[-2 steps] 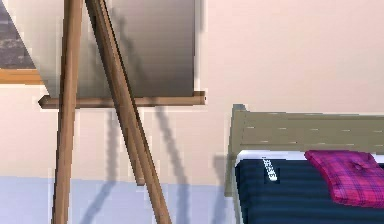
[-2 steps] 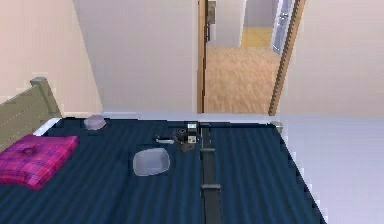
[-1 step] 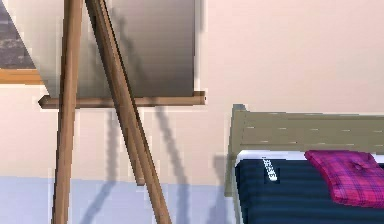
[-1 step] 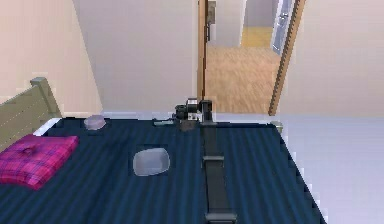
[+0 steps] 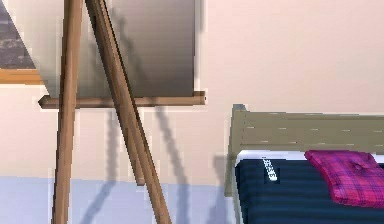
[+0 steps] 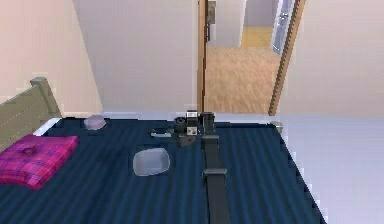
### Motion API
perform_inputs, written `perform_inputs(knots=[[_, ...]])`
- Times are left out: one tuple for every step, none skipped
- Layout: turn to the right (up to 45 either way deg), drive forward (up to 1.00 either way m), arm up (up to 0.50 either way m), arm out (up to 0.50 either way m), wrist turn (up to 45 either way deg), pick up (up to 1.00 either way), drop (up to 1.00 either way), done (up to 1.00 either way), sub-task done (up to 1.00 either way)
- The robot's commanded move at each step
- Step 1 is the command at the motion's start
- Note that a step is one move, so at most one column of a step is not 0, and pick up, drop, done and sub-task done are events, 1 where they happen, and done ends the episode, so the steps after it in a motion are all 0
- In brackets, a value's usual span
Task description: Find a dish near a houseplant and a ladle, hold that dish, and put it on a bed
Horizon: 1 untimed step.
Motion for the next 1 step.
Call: perform_inputs(knots=[[0.0,0.00,0.00,0.00,0.0,0.00,0.00,1.00,0.00]])
